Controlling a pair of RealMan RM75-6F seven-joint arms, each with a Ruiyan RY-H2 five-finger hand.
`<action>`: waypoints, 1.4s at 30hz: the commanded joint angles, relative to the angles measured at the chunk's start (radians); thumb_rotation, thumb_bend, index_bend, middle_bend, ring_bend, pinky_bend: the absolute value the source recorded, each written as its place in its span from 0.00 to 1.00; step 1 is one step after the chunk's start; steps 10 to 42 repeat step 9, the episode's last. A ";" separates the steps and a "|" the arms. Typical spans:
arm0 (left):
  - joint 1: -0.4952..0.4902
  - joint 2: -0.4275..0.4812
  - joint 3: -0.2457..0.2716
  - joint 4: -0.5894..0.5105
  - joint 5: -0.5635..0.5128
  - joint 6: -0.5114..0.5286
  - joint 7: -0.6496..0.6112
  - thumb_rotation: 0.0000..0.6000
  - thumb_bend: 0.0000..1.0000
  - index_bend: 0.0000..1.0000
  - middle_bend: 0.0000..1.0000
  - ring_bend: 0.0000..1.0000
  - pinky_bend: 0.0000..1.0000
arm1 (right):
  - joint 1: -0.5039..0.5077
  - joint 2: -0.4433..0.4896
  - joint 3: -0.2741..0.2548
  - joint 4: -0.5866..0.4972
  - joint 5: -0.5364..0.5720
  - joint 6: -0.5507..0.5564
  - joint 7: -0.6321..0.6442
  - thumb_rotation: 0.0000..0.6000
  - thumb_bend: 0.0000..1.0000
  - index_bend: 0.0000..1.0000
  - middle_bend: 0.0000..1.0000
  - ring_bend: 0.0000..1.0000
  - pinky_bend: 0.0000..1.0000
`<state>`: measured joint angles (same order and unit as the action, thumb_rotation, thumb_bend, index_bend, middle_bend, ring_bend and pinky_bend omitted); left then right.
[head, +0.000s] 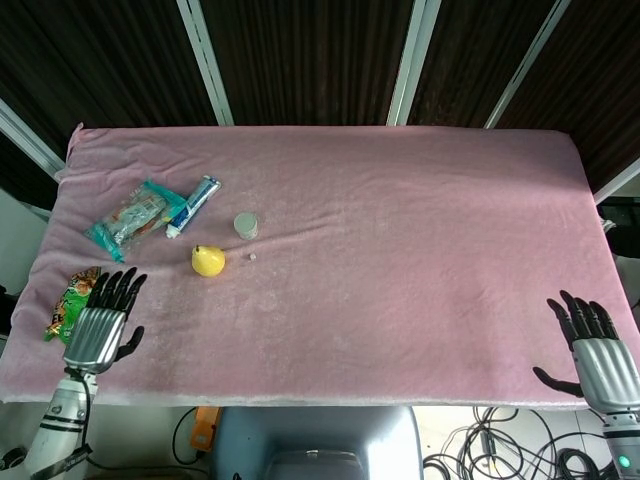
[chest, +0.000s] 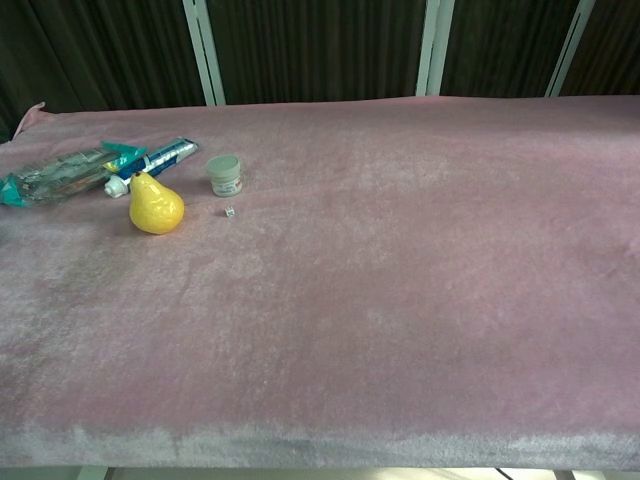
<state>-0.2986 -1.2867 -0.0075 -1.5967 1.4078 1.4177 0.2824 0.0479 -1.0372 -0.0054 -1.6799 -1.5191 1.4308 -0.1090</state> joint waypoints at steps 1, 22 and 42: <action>0.098 0.034 0.073 0.058 0.070 0.093 -0.098 1.00 0.38 0.00 0.00 0.00 0.00 | -0.005 -0.010 -0.002 -0.008 -0.009 0.012 -0.028 1.00 0.28 0.00 0.00 0.00 0.00; 0.105 0.046 0.056 0.055 0.110 0.101 -0.130 1.00 0.38 0.00 0.00 0.00 0.00 | -0.030 -0.015 -0.019 -0.011 -0.028 0.042 -0.058 1.00 0.28 0.00 0.00 0.00 0.00; 0.105 0.046 0.056 0.055 0.110 0.101 -0.130 1.00 0.38 0.00 0.00 0.00 0.00 | -0.030 -0.015 -0.019 -0.011 -0.028 0.042 -0.058 1.00 0.28 0.00 0.00 0.00 0.00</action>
